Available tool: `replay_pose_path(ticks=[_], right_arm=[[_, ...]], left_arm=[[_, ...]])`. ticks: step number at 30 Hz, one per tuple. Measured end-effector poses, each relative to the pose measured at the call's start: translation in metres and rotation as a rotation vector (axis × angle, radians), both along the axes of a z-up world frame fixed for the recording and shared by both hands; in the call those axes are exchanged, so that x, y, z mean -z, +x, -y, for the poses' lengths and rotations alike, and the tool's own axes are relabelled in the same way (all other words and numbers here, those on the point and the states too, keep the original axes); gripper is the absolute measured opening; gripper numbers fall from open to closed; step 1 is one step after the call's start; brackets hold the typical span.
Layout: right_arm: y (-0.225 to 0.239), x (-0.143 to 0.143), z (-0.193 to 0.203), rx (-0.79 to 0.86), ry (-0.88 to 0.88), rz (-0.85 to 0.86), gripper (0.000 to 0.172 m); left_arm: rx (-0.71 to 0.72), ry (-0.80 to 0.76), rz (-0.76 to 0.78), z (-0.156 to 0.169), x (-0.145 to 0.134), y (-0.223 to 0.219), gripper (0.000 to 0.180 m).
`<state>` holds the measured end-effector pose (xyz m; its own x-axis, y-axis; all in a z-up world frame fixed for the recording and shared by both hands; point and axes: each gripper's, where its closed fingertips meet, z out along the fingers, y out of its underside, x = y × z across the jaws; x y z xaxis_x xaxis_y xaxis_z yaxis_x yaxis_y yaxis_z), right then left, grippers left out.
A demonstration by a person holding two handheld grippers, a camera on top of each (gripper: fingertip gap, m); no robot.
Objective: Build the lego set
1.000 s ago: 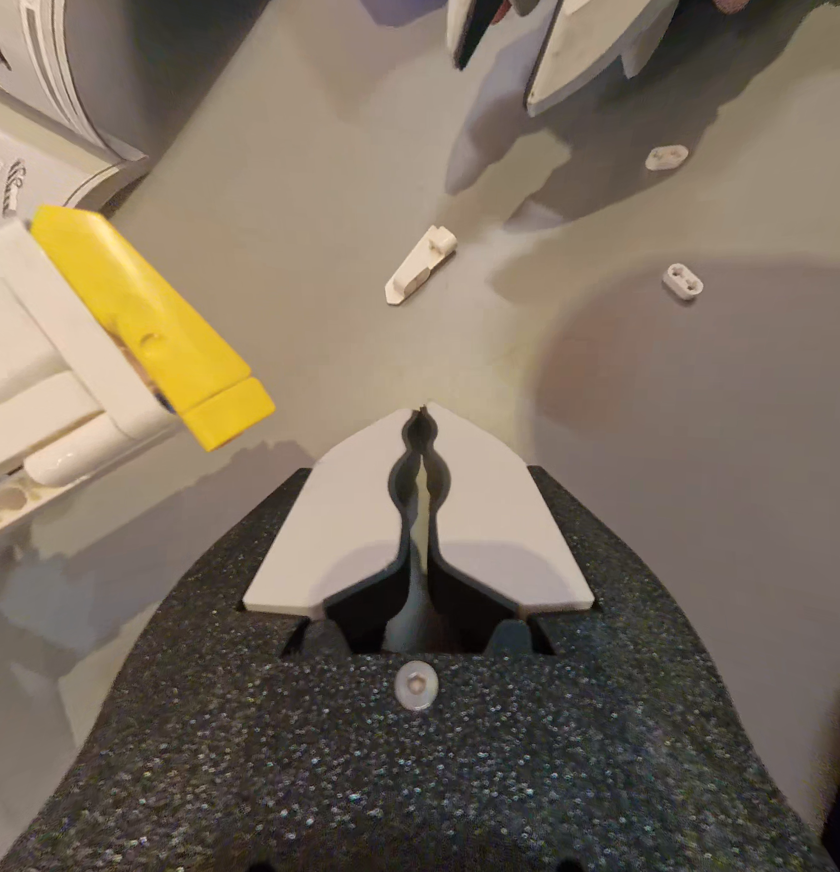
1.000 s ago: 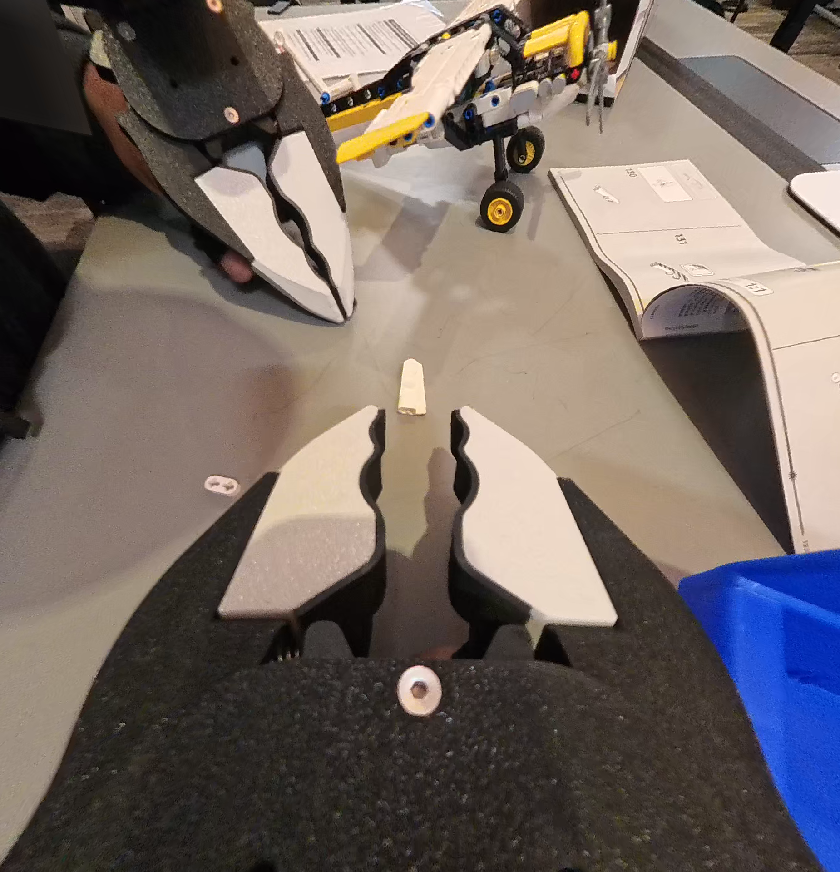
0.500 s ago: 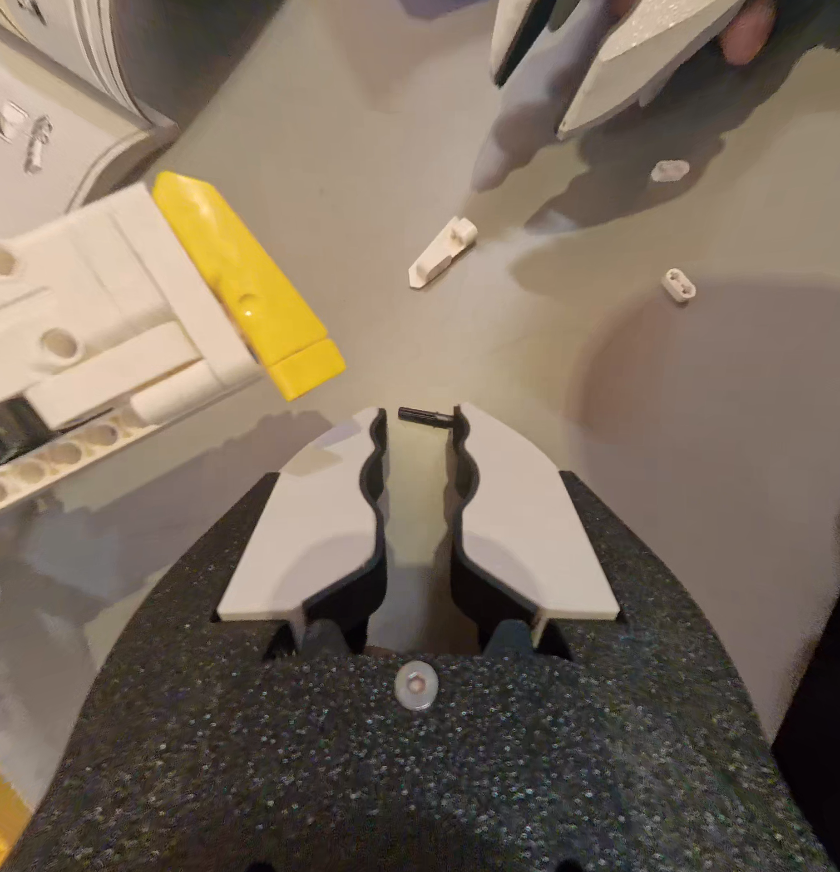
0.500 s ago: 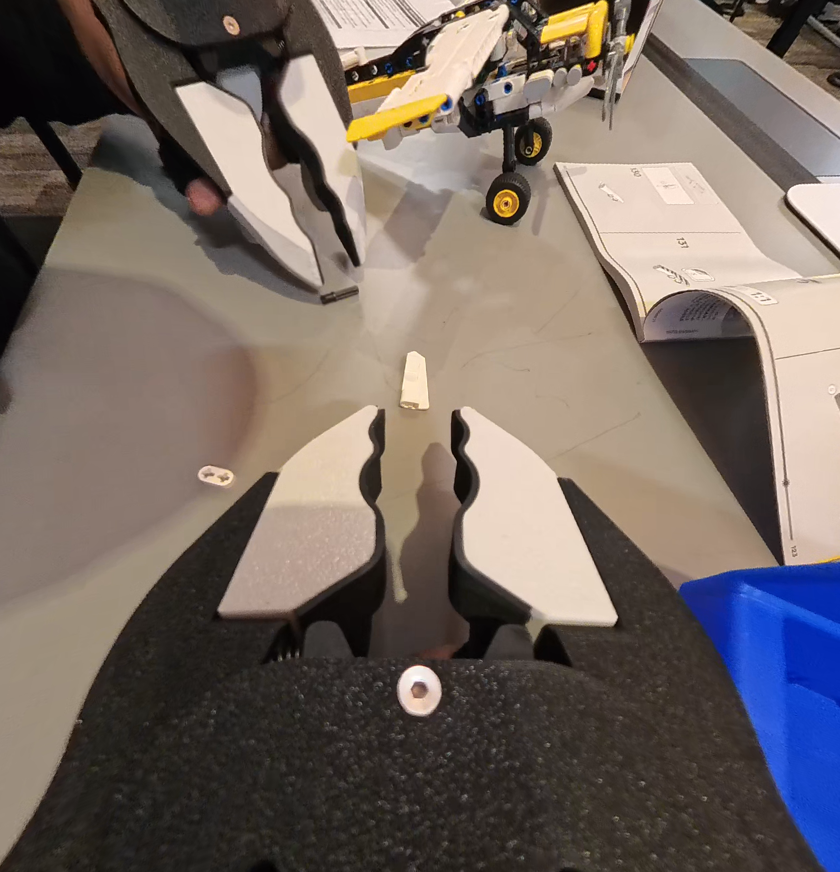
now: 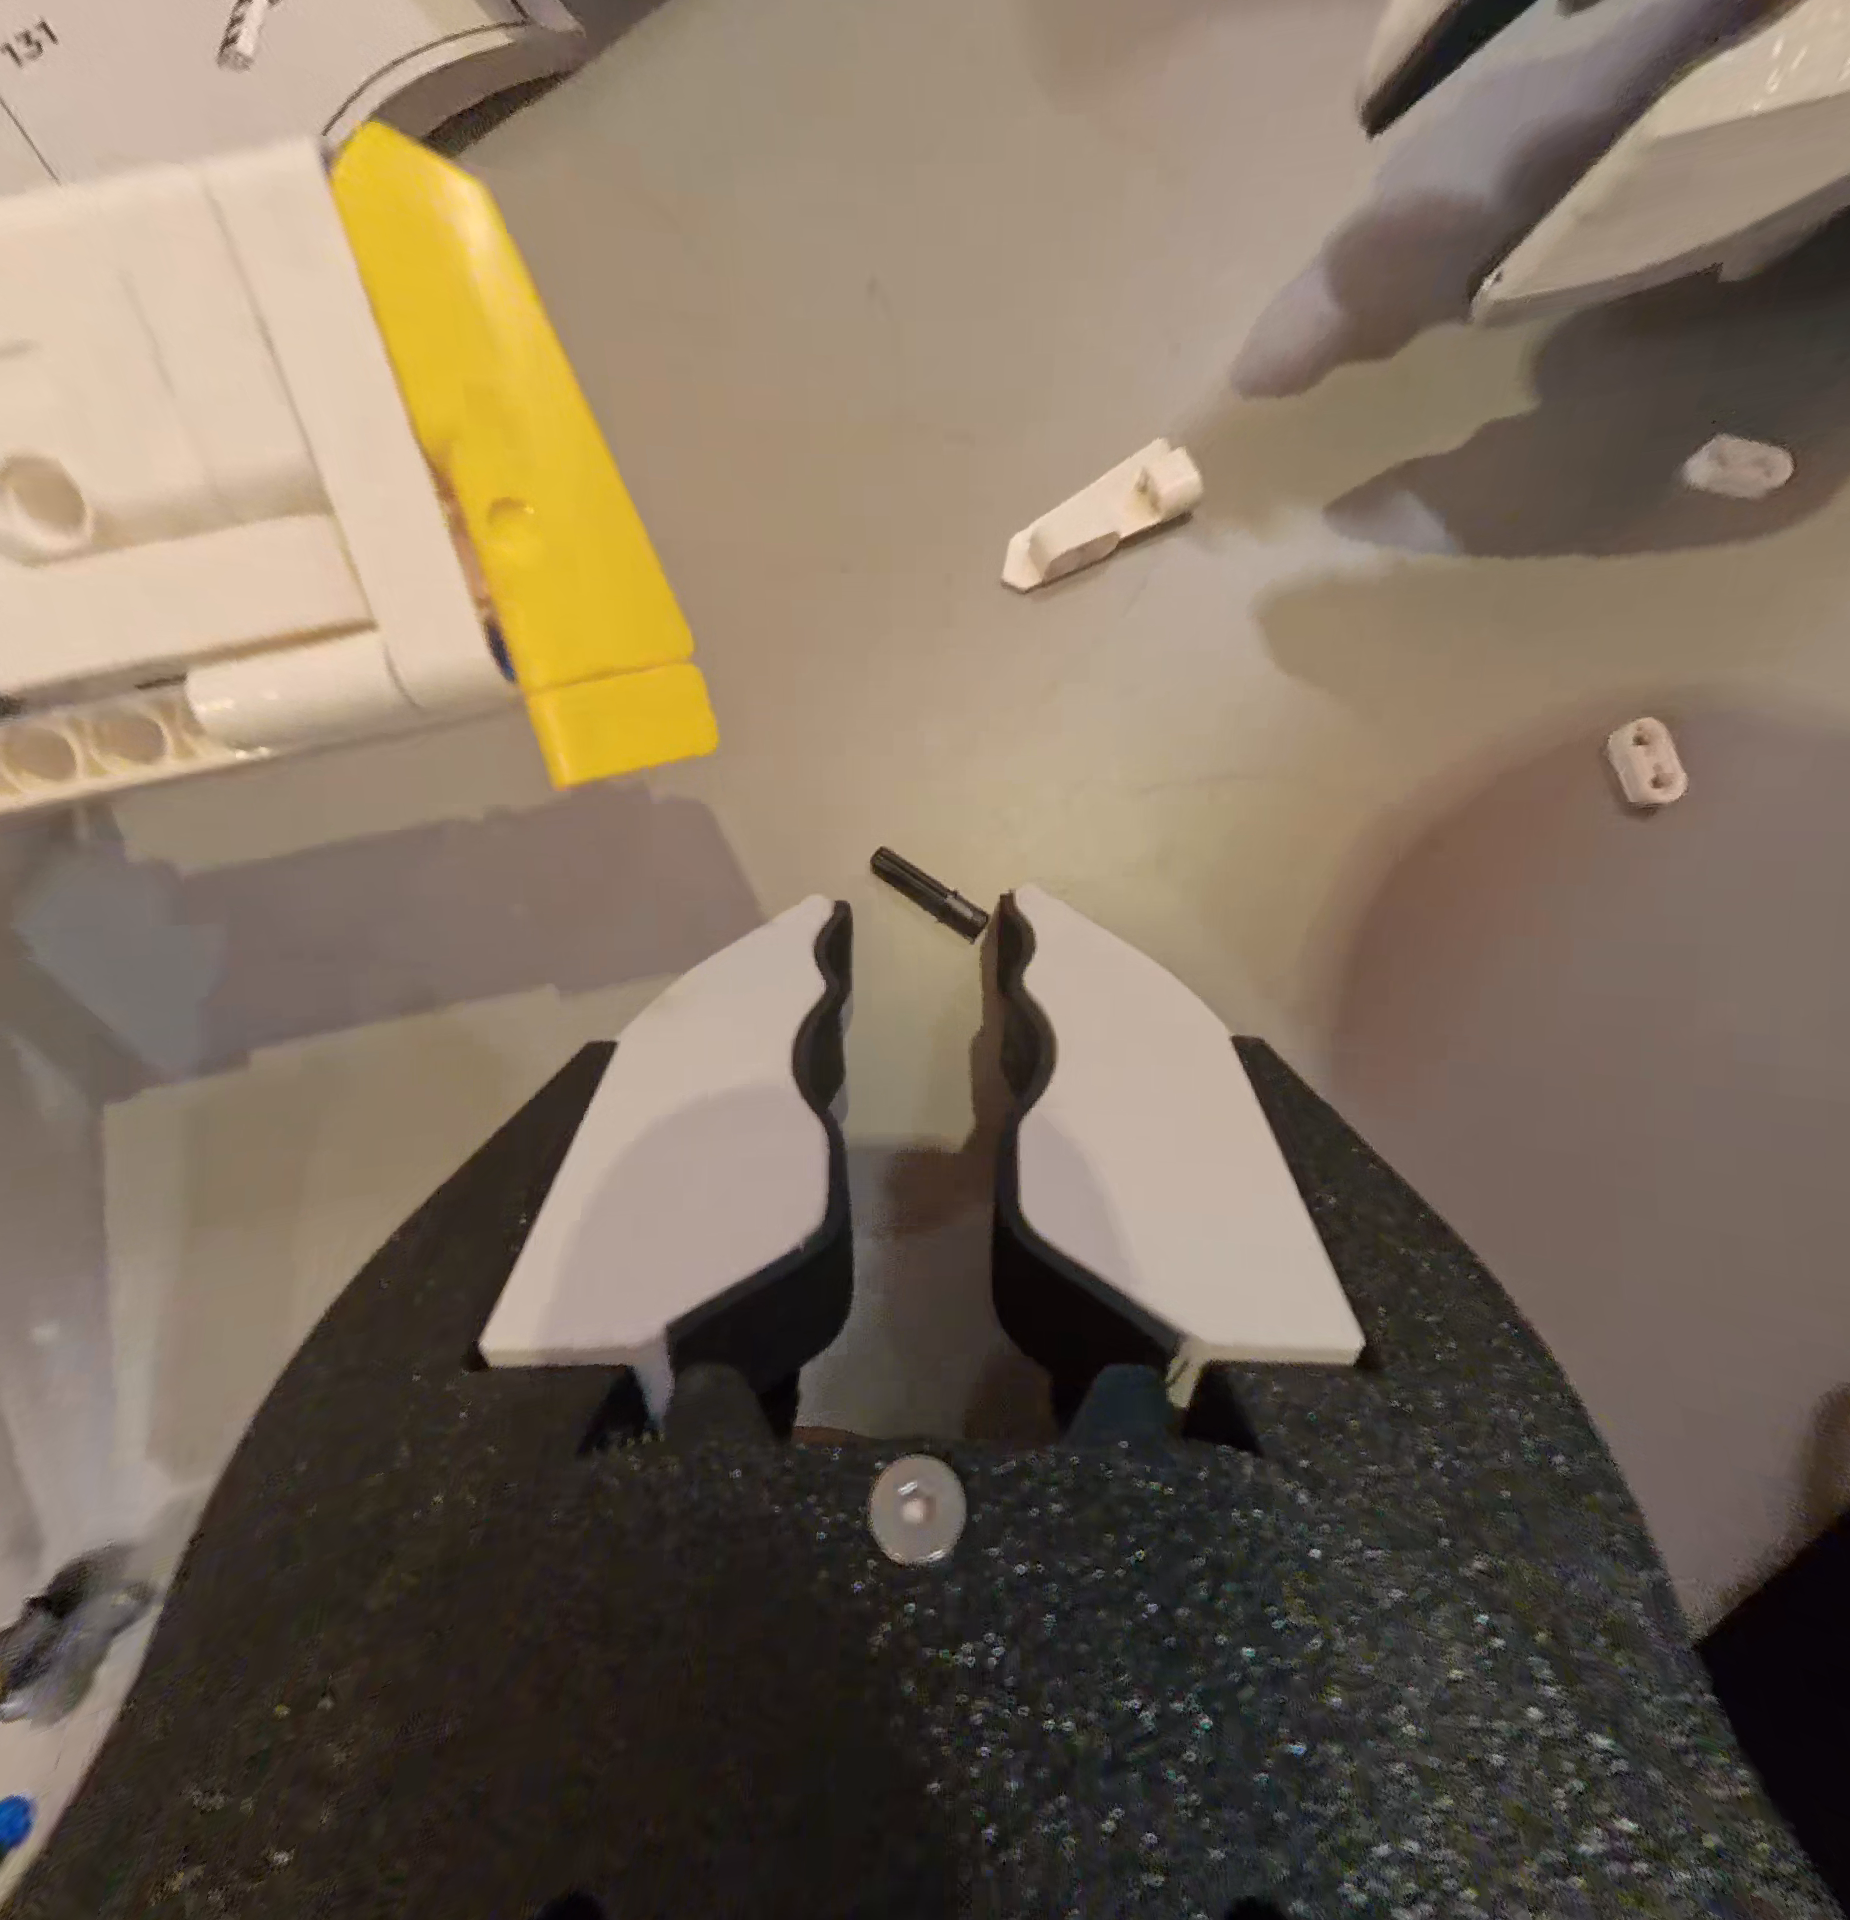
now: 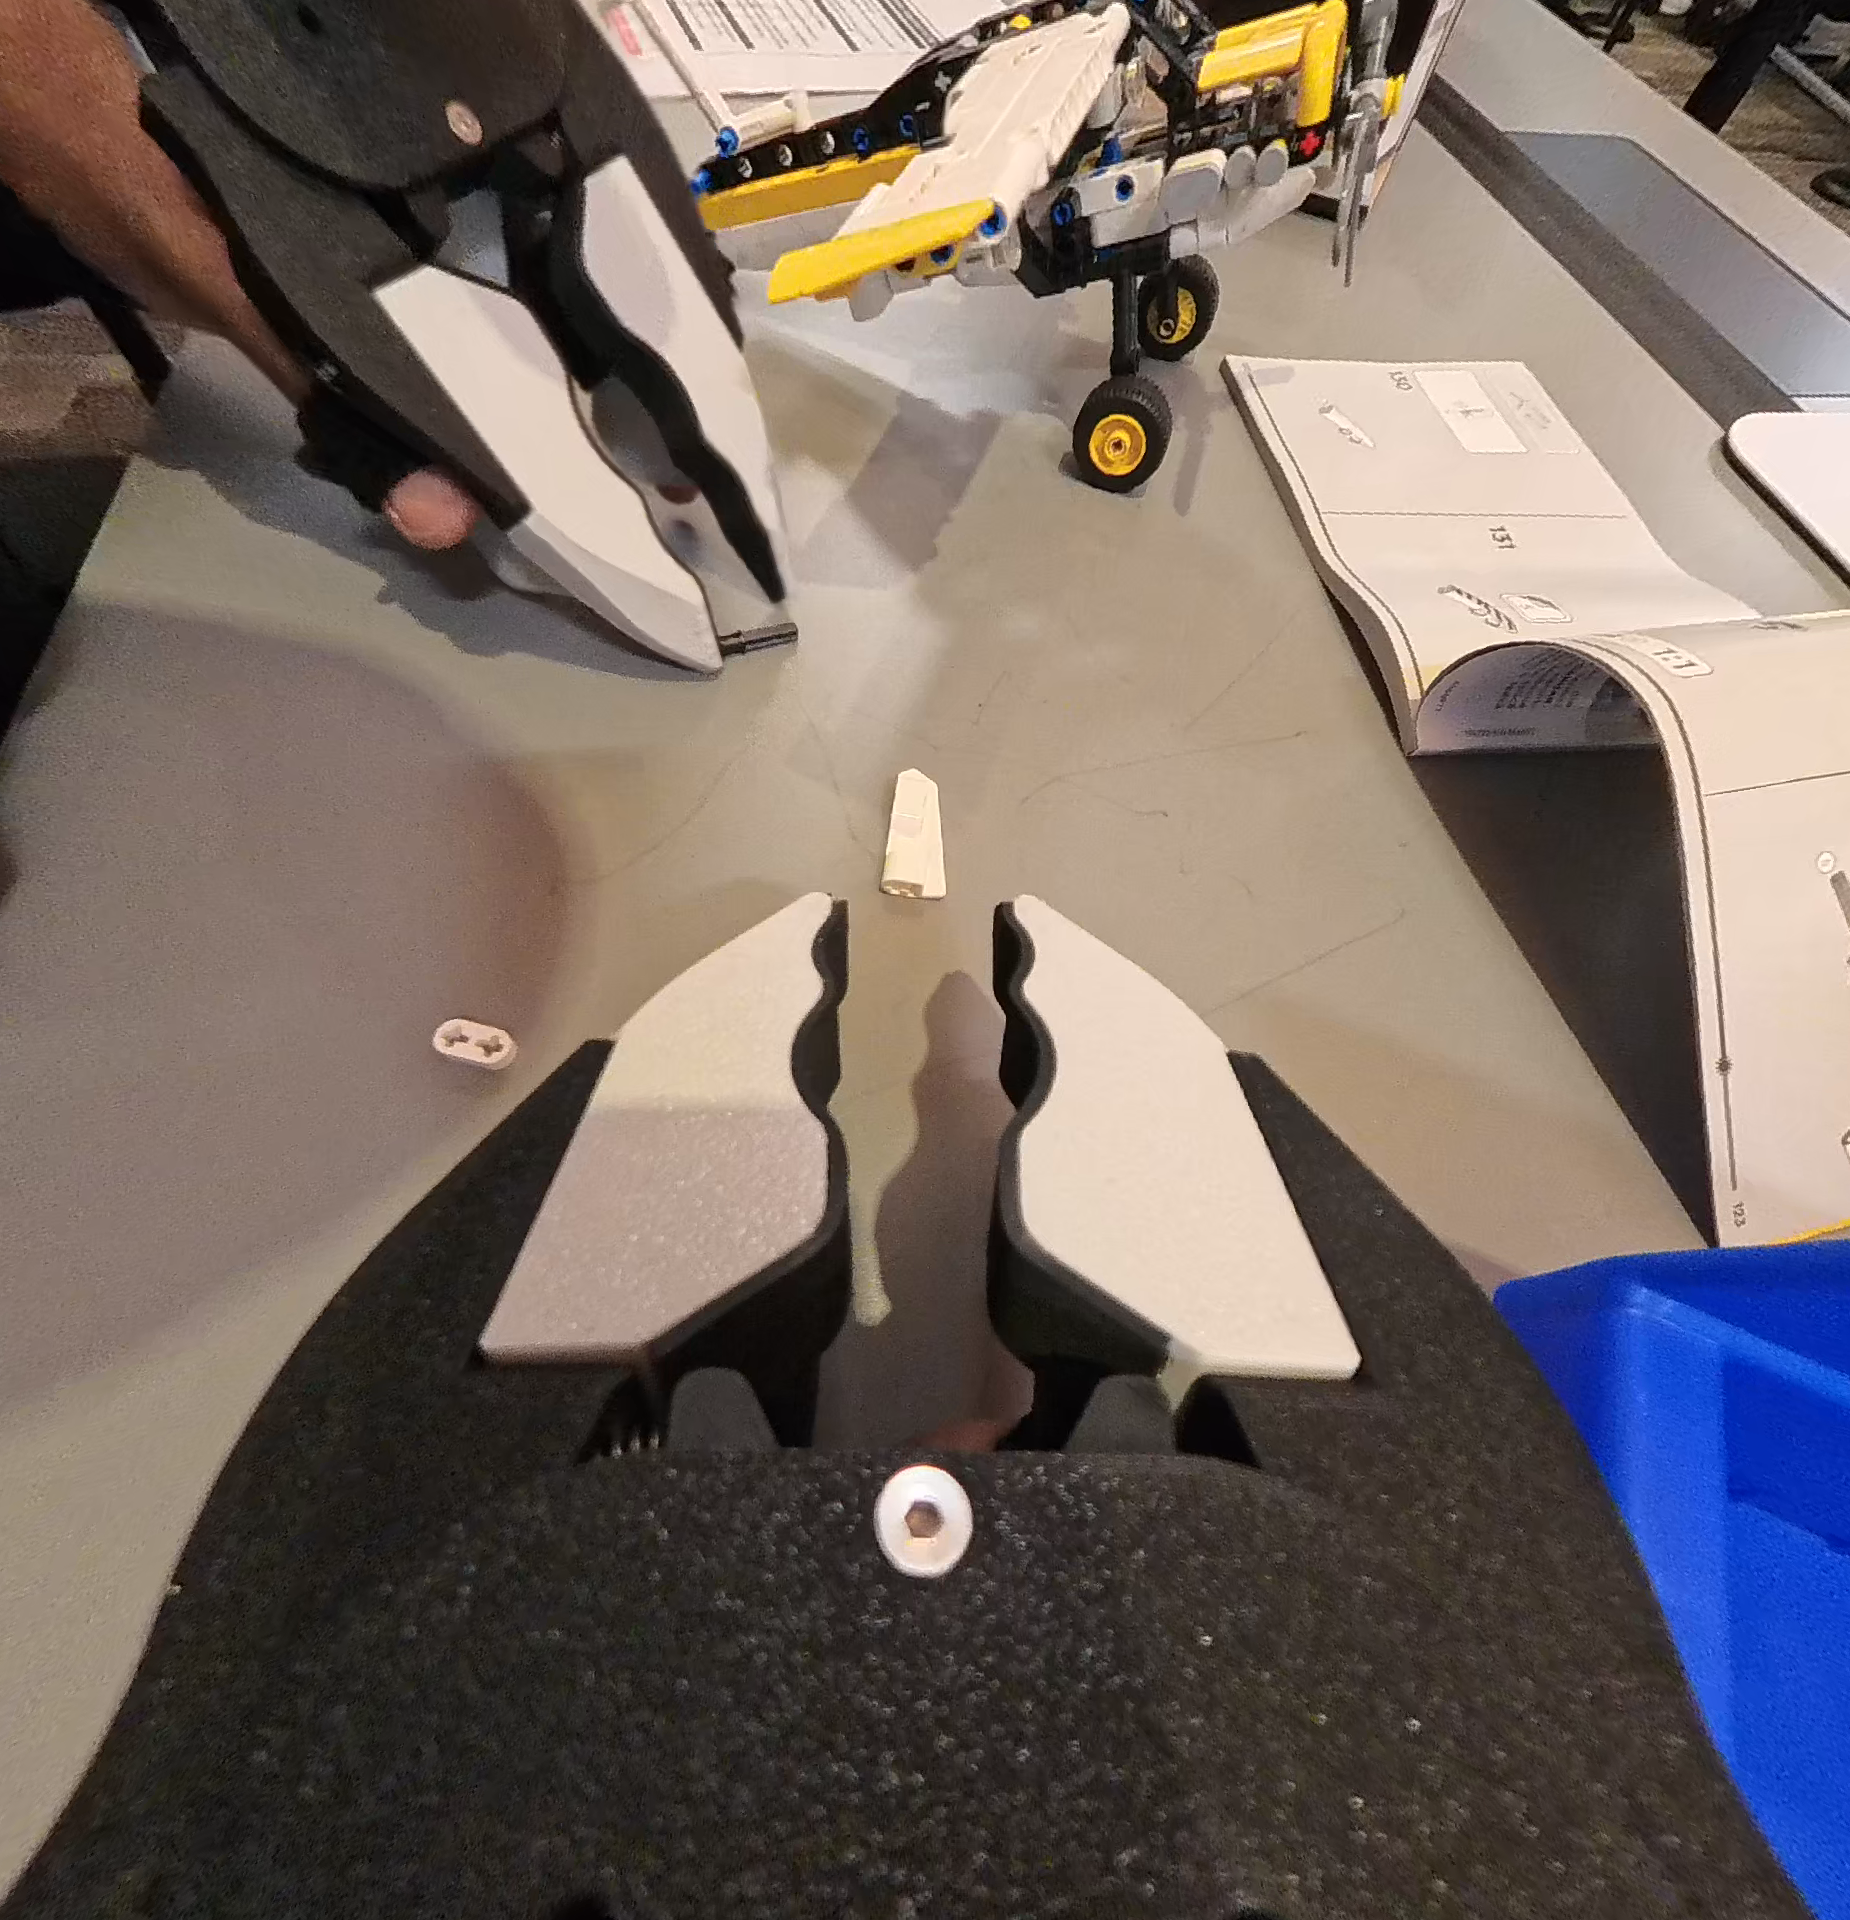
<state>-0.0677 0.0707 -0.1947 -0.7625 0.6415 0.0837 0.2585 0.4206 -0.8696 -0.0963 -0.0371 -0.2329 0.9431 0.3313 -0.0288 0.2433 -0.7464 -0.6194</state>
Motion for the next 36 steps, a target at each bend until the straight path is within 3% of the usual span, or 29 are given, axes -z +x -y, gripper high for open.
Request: replay_pose_path(ticks=[3,7,15,27,36], right_arm=[[0.000,0.000,0.000,0.000,0.008,-0.005,0.026],[0.001,0.001,0.000,-0.003,0.013,-0.010,0.026],[0.015,-0.007,0.011,-0.131,0.034,-0.128,0.026],[0.030,-0.002,0.021,-0.254,0.119,-0.221,0.027],[0.030,0.003,0.023,-0.263,0.173,-0.244,0.007]], left_arm=[[-0.007,0.017,-0.053,-0.001,0.000,0.000,0.009],[0.102,0.025,-0.139,-0.006,0.000,0.002,0.008],[0.489,0.308,0.037,-0.046,-0.028,0.041,0.004],[0.686,0.380,0.033,-0.074,-0.035,0.070,0.005],[0.748,0.405,0.071,-0.081,-0.038,0.071,0.004]])
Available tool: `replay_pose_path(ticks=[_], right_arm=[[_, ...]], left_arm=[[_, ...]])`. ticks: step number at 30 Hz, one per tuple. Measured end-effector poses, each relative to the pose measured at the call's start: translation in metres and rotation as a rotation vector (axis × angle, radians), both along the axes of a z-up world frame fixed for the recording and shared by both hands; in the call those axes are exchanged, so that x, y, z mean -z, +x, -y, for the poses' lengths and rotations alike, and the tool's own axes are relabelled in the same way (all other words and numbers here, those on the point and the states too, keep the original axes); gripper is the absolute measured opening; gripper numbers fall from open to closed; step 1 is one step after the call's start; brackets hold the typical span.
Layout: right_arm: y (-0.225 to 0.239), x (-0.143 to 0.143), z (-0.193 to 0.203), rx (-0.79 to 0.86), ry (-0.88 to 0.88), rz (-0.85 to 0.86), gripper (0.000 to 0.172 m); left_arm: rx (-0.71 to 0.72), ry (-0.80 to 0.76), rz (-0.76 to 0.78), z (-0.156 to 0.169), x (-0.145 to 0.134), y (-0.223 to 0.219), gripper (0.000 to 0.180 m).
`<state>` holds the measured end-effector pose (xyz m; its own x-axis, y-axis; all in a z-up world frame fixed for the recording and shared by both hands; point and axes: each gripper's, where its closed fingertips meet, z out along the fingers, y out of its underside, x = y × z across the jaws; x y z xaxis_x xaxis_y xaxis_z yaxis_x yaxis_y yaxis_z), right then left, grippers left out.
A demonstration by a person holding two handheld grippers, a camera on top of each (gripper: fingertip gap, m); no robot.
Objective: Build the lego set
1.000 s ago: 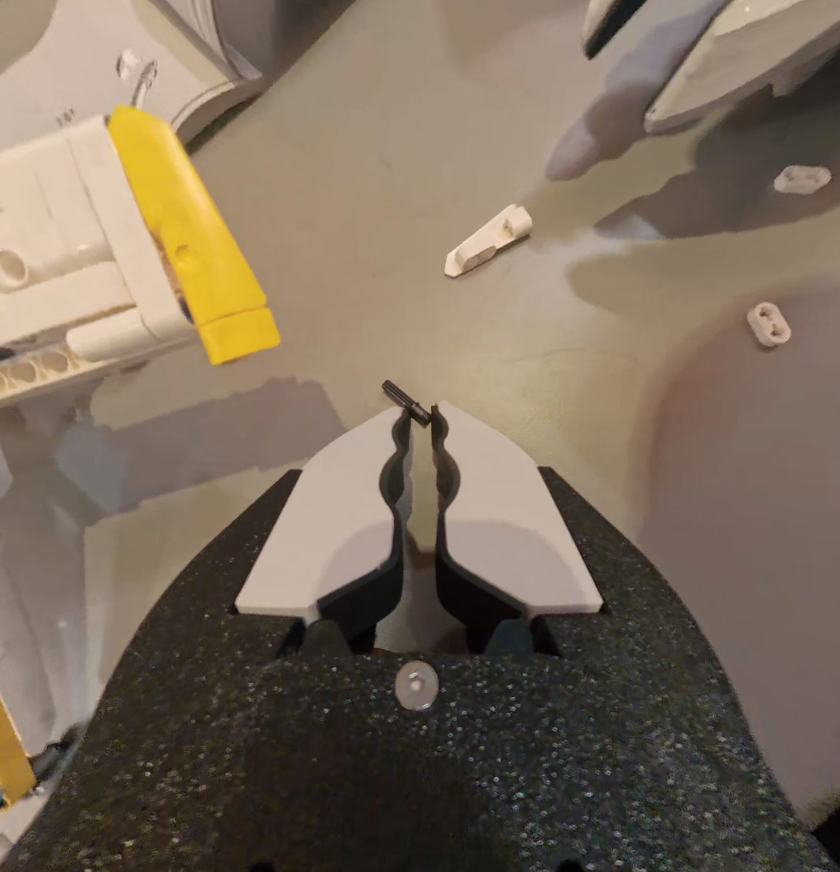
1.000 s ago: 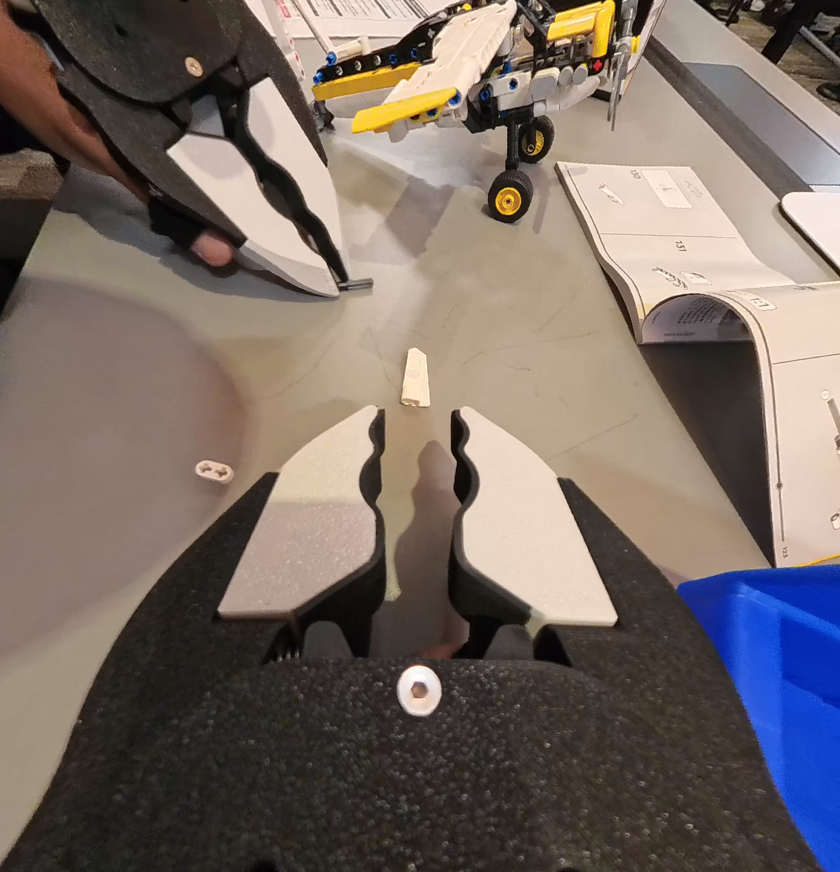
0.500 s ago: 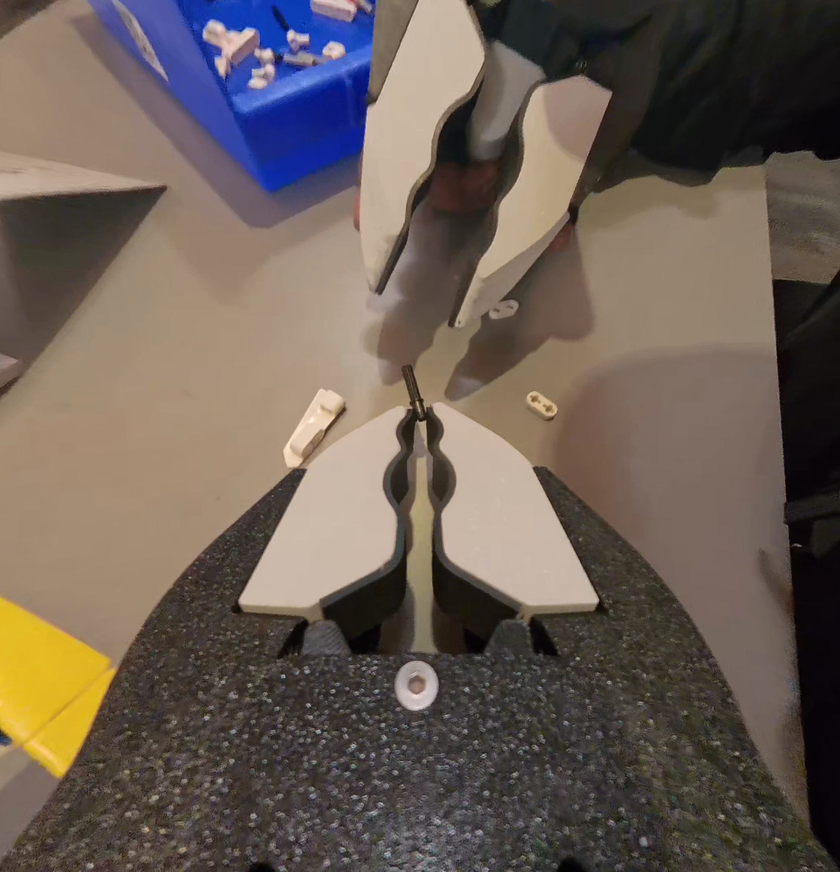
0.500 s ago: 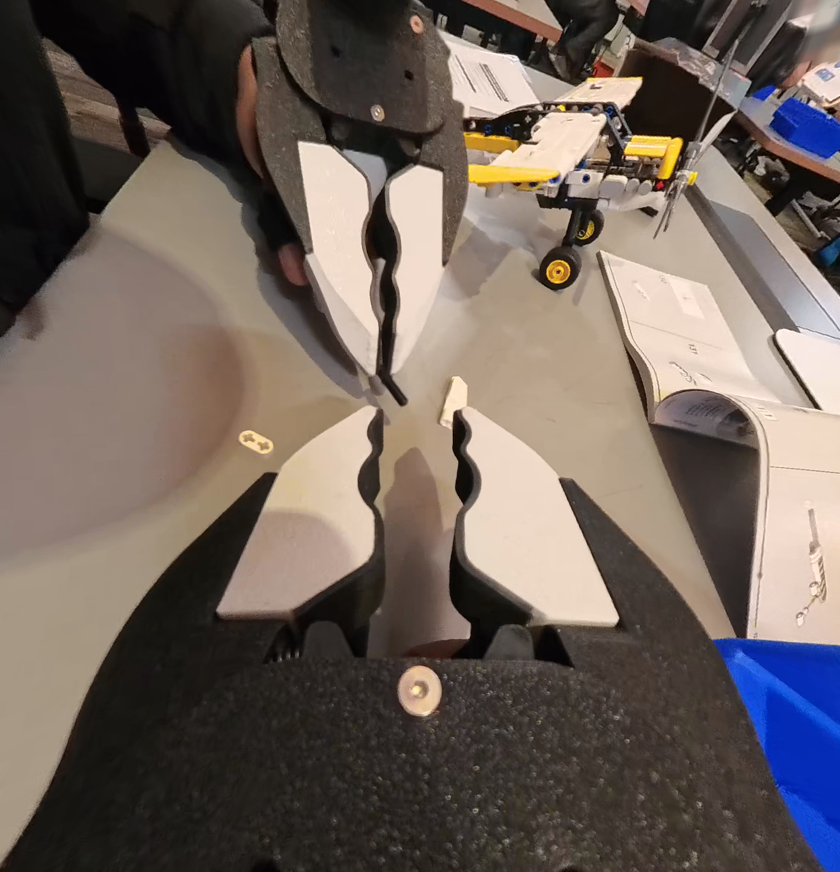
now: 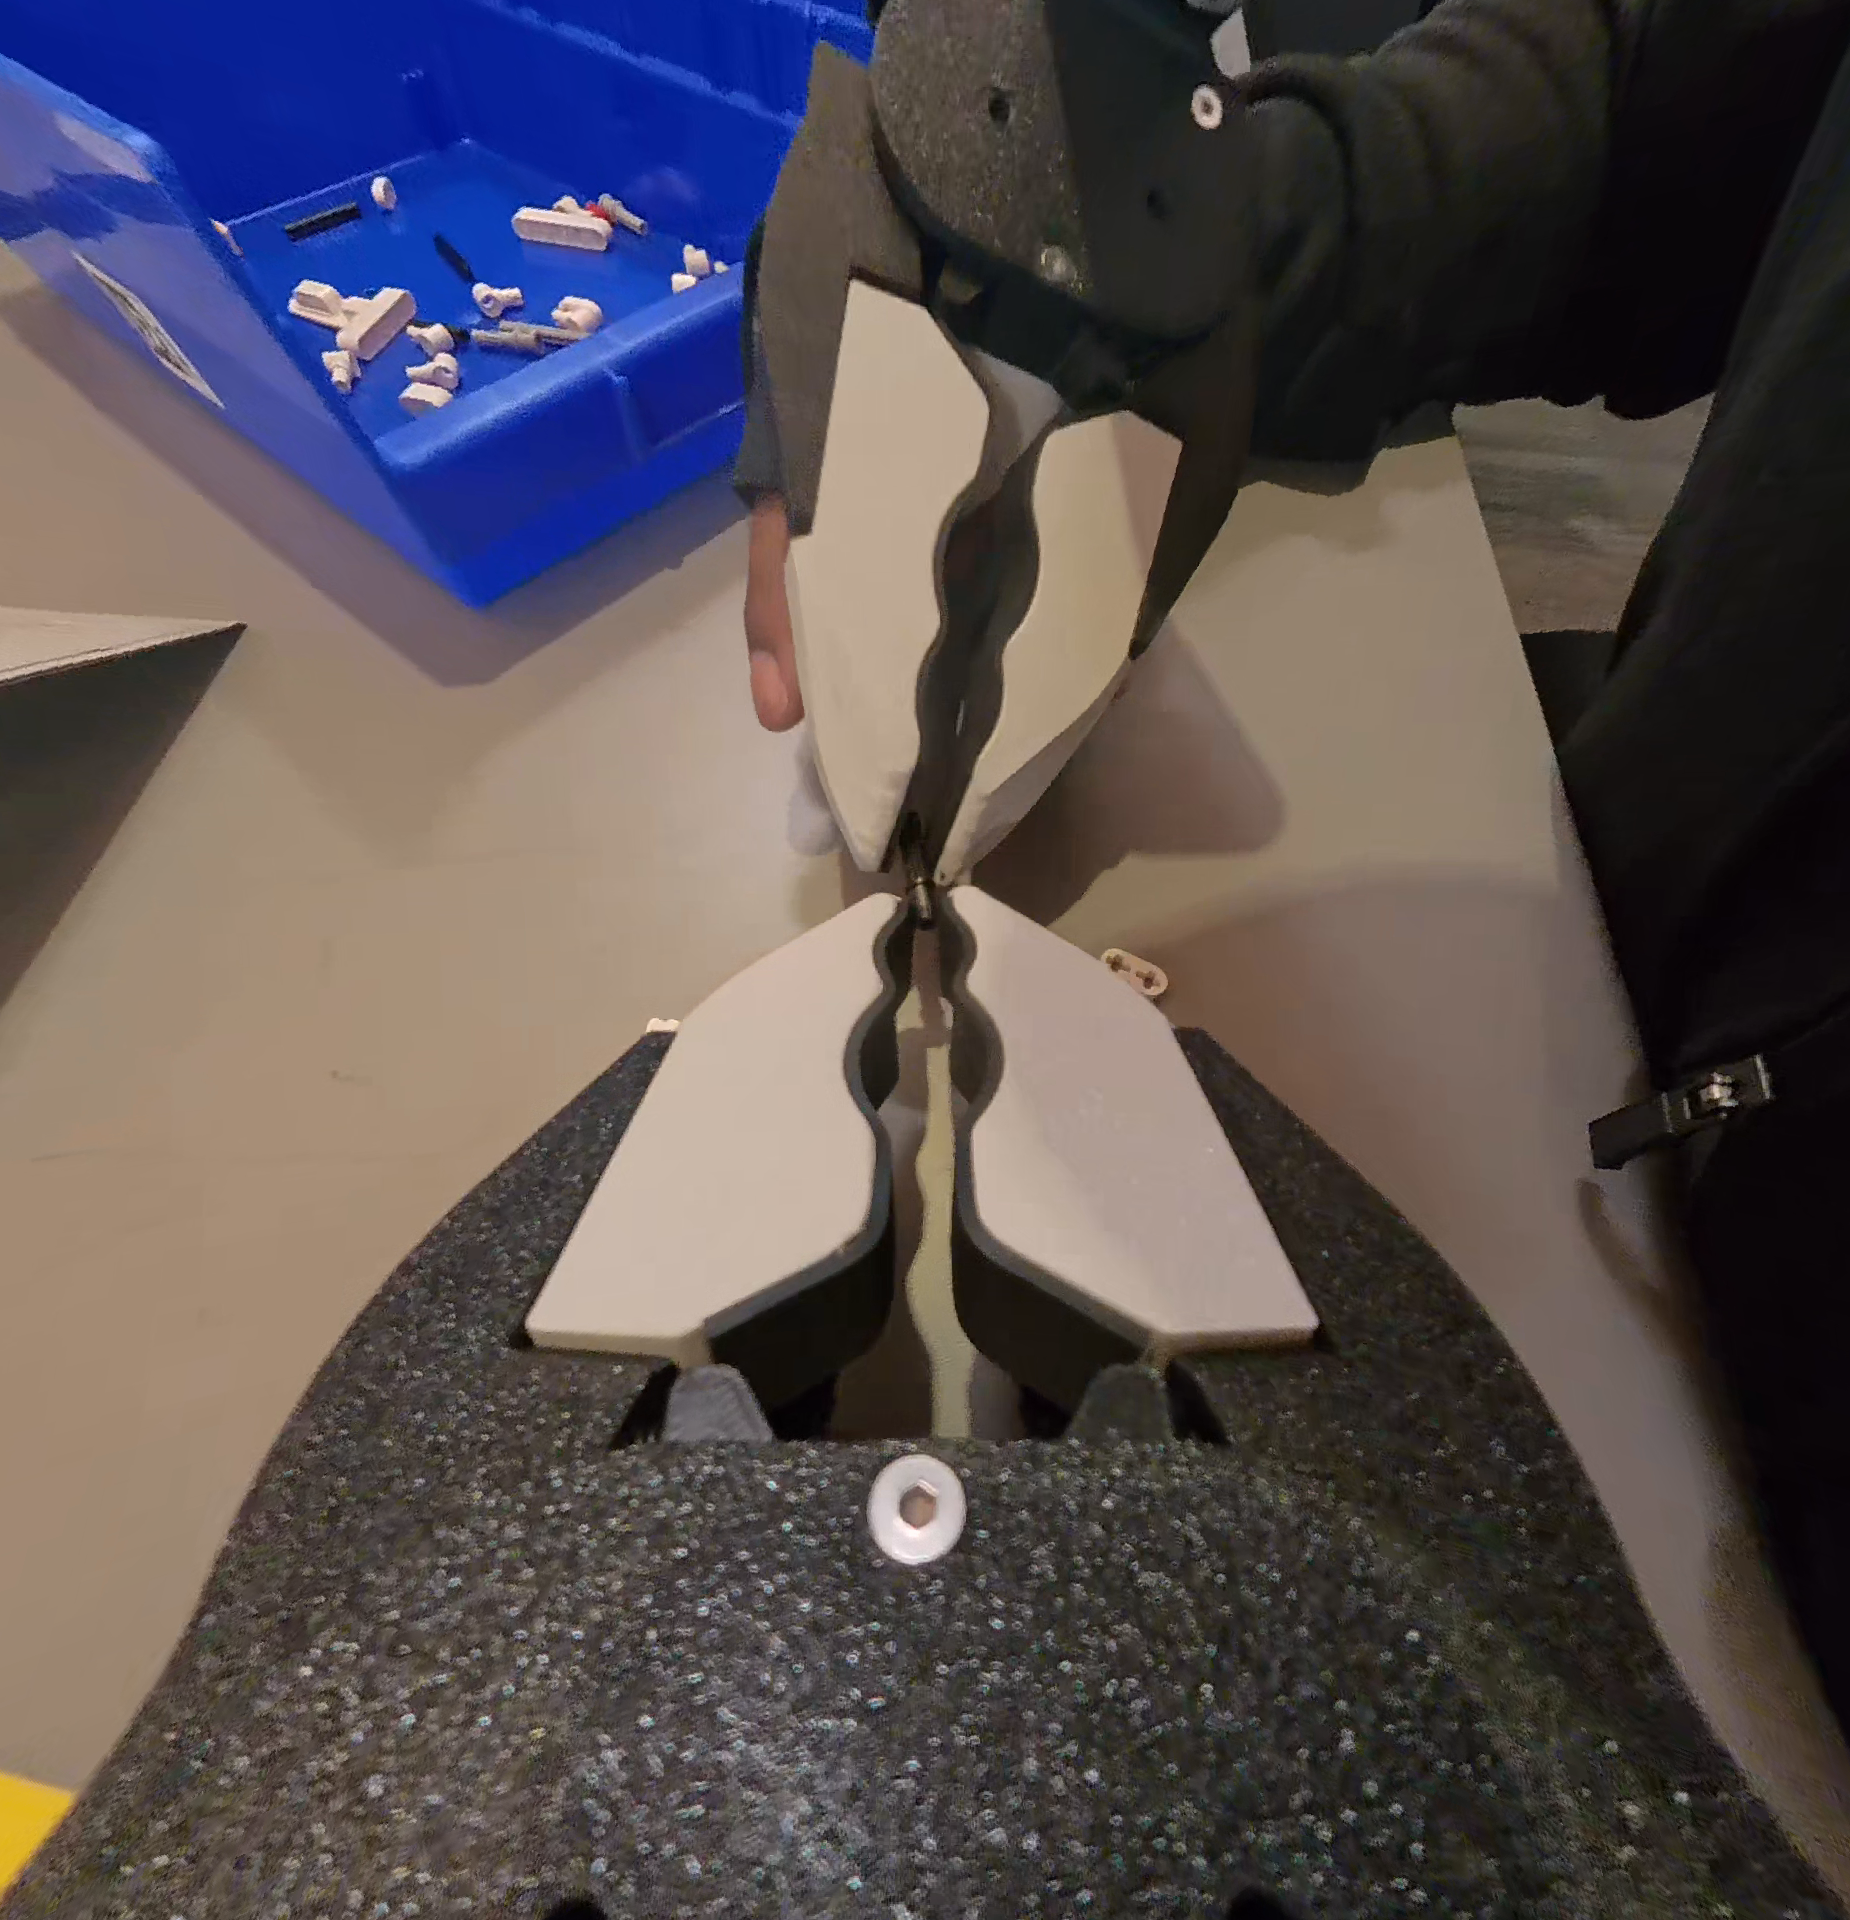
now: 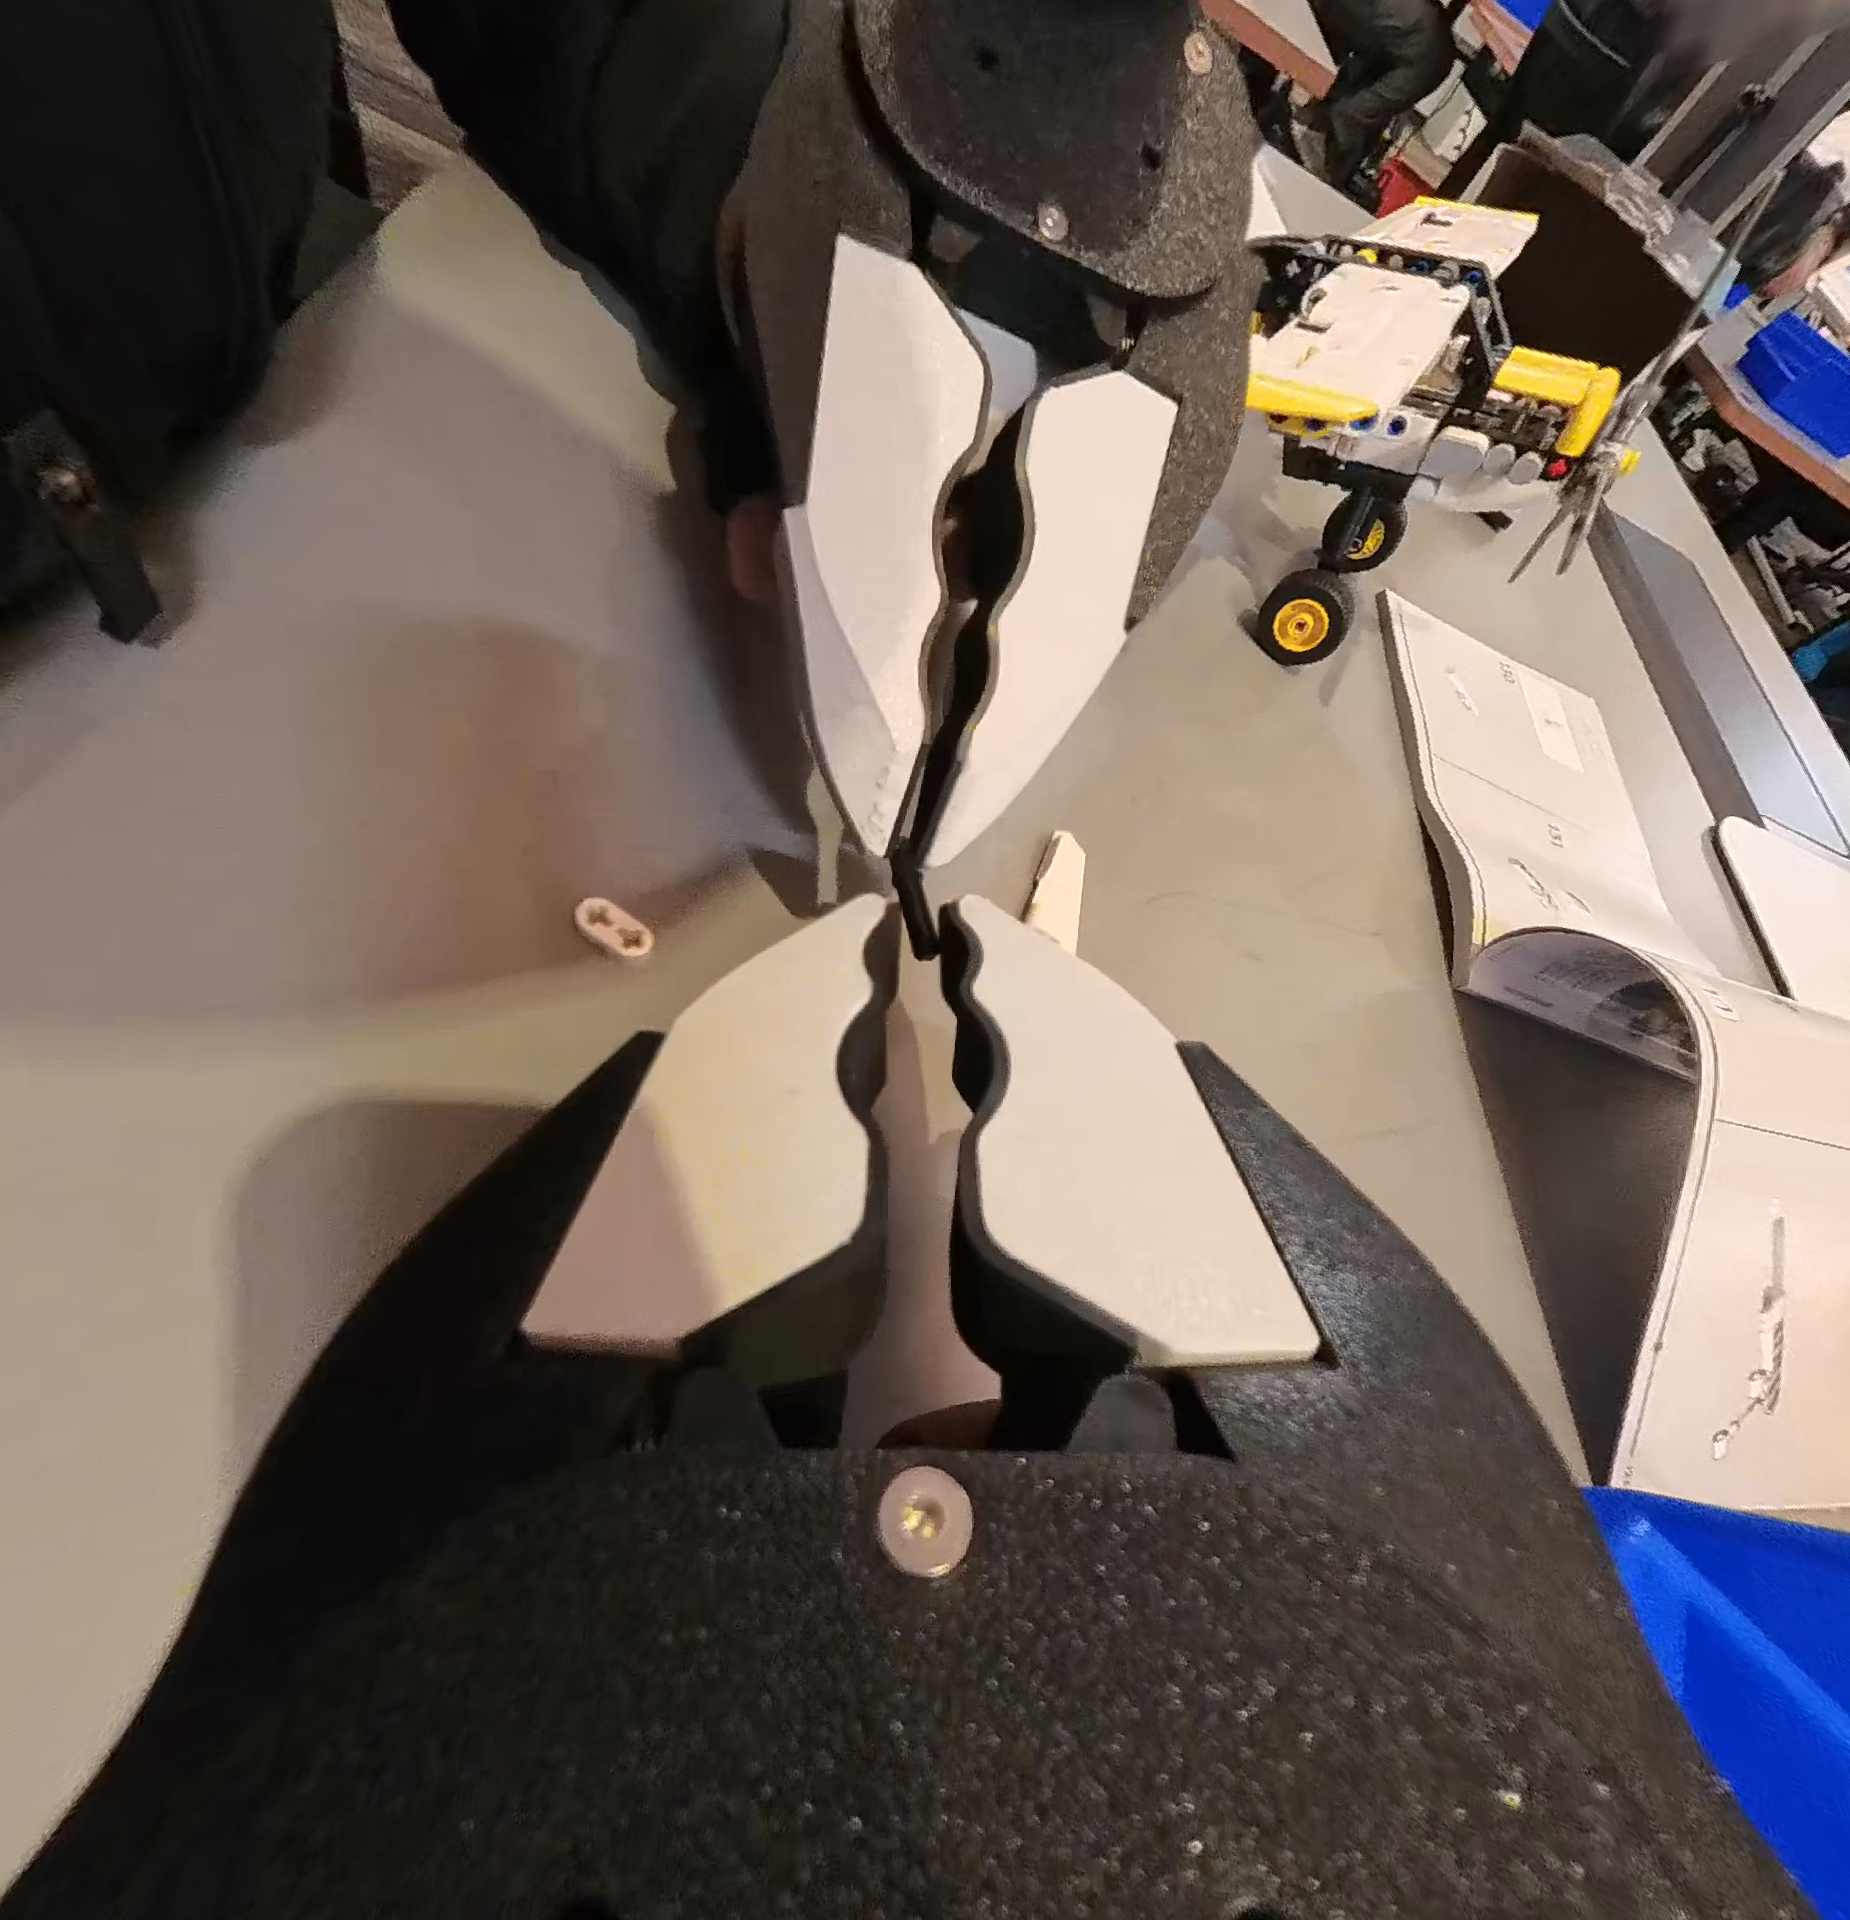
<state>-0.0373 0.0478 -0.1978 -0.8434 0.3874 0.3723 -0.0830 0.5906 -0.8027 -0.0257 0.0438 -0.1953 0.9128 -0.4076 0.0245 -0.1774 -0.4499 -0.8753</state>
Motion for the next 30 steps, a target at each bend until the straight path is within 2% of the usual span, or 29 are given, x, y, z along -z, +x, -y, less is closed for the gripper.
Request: replay_pose_path(ticks=[4,6,13,17,18,20,22,24,30], right_arm=[[-0.005,-0.001,-0.001,0.032,-0.004,-0.001,0.004],[-0.006,-0.003,-0.001,0.038,-0.020,-0.004,0.004],[-0.010,-0.008,-0.005,0.064,-0.062,0.009,0.004],[-0.012,-0.007,-0.007,0.080,-0.058,0.016,0.004],[-0.012,-0.007,-0.007,0.081,-0.058,0.017,0.004],[-0.013,-0.006,-0.007,0.086,-0.055,0.021,0.004],[-0.013,-0.006,-0.007,0.087,-0.054,0.022,0.004],[-0.014,-0.007,-0.007,0.092,-0.057,0.018,0.004],[-0.015,-0.011,-0.005,0.104,-0.059,-0.027,0.004]], left_arm=[[-0.055,0.036,0.033,-0.003,-0.006,-0.008,0.006],[-0.075,0.095,0.074,-0.005,-0.016,-0.010,0.014],[-0.042,0.312,0.368,-0.004,-0.061,0.006,0.010],[-0.158,0.475,0.561,-0.010,-0.092,0.001,0.010],[-0.200,0.513,0.594,-0.011,-0.098,-0.004,0.015],[-0.258,0.620,0.596,-0.010,-0.110,-0.011,0.023],[-0.218,0.775,0.570,-0.001,-0.130,-0.008,0.015],[-0.248,0.860,0.540,0.001,-0.142,-0.014,0.011],[-0.361,0.859,0.582,-0.007,-0.133,-0.040,0.016]])
